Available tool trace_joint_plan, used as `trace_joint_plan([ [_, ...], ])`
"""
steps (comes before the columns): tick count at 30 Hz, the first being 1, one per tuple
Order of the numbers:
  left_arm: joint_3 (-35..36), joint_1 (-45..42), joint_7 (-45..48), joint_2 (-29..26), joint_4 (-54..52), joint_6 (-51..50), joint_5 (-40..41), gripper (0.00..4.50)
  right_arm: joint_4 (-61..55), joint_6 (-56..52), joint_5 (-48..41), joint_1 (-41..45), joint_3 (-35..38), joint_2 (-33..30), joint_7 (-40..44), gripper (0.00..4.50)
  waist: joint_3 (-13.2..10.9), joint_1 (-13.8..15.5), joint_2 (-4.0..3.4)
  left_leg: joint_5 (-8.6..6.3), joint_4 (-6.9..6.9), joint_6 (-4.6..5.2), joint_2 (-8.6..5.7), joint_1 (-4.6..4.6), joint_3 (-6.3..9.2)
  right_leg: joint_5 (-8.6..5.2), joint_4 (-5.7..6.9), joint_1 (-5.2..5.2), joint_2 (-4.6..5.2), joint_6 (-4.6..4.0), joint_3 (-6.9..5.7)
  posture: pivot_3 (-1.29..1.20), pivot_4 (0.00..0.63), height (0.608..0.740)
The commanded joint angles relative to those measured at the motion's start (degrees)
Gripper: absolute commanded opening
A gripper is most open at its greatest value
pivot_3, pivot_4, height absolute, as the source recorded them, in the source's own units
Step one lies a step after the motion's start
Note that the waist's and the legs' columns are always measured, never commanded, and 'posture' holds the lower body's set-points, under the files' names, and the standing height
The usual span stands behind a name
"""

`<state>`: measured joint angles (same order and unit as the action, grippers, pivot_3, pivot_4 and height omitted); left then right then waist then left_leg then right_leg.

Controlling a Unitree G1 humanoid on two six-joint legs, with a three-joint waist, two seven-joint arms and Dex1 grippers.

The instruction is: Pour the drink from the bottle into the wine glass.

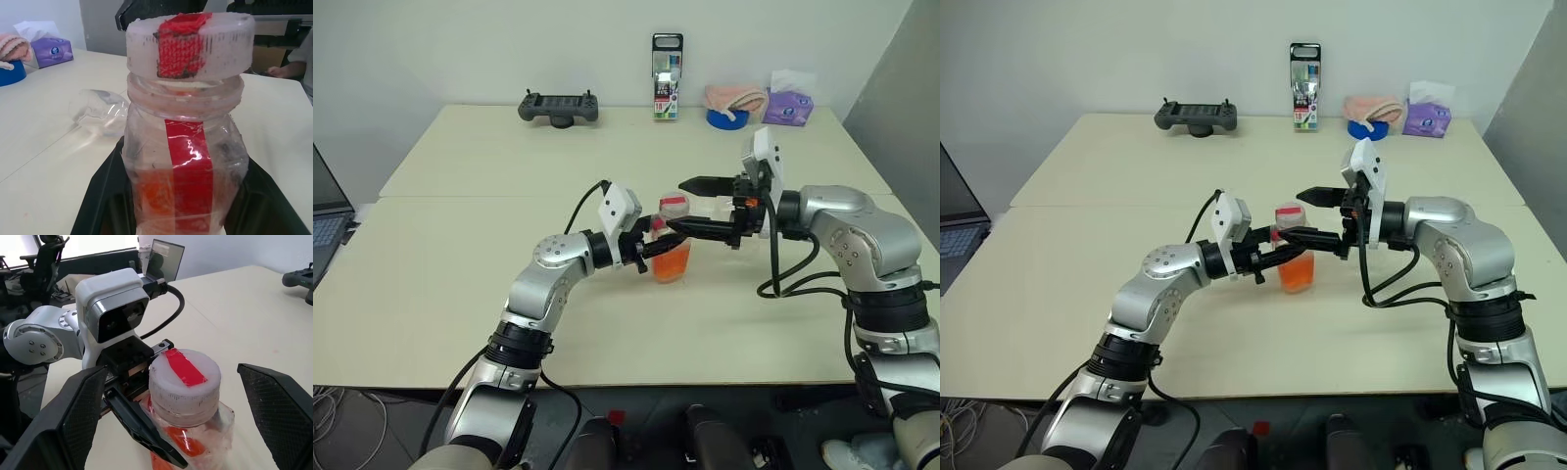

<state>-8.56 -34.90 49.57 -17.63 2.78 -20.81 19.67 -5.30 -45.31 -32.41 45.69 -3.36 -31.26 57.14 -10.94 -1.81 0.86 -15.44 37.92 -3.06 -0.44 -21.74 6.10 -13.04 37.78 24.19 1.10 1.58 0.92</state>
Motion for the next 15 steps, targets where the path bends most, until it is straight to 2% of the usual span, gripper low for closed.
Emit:
trace_joint_plan([
  [1,0.83,-1.07,0.30,0.20,-2.28,1.40,0.50,1.69,-1.45,-1.30,-1.49,0.97,0.86,-0.07,-0.43,4.50,0.00,0.02,0.00,0.00,0.00,0.00,0.00,0.00,0.00,0.00,0.00,0.00,0.00,0.00,0.00,0.00,0.150,0.740],
  [10,0.95,-0.16,0.12,-0.19,-3.42,0.94,0.69,1.69,0.40,-0.57,0.97,2.37,-0.78,0.39,-1.44,4.50,0.00,0.01,0.00,0.00,0.00,0.00,0.00,0.00,-0.01,0.00,0.00,0.00,0.00,0.00,0.01,0.00,0.150,0.740],
  [13,0.87,-0.25,0.03,-0.04,-3.28,1.05,0.61,1.69,0.92,0.14,1.58,2.50,-1.00,0.47,-1.33,3.87,0.00,0.01,0.00,0.00,0.00,0.00,0.00,0.00,0.00,0.00,-0.01,0.00,0.00,0.00,0.00,0.00,0.150,0.740],
  [15,0.81,-0.34,-0.03,0.07,-3.11,1.17,0.52,1.69,1.09,0.72,2.33,2.46,-1.36,0.38,-1.09,3.22,0.00,0.02,0.00,0.00,0.00,0.00,0.00,0.00,-0.01,0.00,-0.01,0.00,0.00,0.00,0.01,0.00,0.150,0.740],
])
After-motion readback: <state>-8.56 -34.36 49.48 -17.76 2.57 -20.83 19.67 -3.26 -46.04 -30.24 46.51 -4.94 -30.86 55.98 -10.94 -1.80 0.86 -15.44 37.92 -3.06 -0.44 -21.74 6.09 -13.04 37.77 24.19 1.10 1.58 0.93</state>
